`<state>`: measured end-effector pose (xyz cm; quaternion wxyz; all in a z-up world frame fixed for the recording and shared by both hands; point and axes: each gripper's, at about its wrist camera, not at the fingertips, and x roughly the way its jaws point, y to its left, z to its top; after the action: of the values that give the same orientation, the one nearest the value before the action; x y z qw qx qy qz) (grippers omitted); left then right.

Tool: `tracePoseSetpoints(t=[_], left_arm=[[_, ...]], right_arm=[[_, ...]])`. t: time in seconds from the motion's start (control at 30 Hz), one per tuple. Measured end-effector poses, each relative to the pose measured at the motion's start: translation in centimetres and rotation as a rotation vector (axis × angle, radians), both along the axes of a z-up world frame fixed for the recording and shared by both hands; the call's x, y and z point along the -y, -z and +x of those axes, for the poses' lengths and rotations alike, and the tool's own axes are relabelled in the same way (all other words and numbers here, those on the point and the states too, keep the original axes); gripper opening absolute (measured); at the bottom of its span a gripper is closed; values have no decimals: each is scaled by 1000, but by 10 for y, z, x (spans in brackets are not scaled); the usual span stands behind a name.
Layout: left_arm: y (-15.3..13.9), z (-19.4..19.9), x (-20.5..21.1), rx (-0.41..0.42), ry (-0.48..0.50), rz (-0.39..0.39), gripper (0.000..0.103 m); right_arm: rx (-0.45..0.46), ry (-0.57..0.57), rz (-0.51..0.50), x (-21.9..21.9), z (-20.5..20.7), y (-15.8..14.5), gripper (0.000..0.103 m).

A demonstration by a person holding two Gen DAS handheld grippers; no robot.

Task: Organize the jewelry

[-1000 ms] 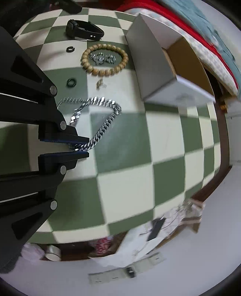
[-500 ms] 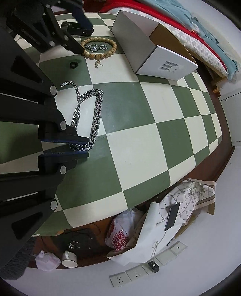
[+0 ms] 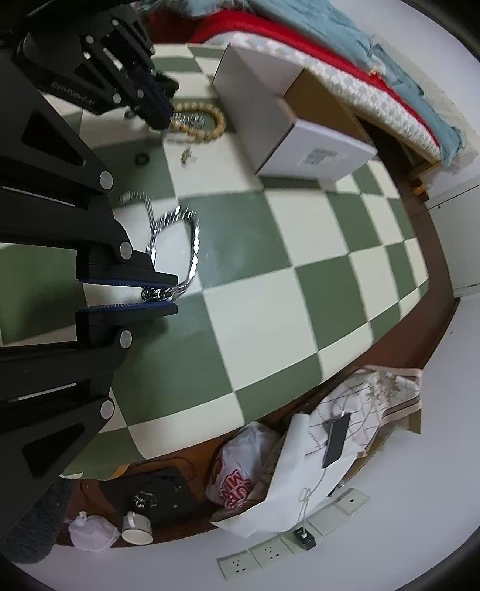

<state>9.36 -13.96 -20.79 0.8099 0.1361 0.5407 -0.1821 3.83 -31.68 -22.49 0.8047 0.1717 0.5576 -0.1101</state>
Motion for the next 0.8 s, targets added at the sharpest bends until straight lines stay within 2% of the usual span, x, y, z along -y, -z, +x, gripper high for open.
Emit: tracePoseSetpoints(t=[0.2,0.37,0.67,0.8], left_arm=[[-50,2,-8,30,-34,-91,6],[-81,4,-19,16,-59,-164,6],[-144,15,-40,60,-91,-261,6],[-166,31,-51,95,-116,-278,6]], right_arm=[[79,-35,30,-14,3,-37,8],[134,-70,51,-27,5,-69,8],[207,-90,91,-35,12,-119,8],[241,-108,92,-40,21,-143,7]])
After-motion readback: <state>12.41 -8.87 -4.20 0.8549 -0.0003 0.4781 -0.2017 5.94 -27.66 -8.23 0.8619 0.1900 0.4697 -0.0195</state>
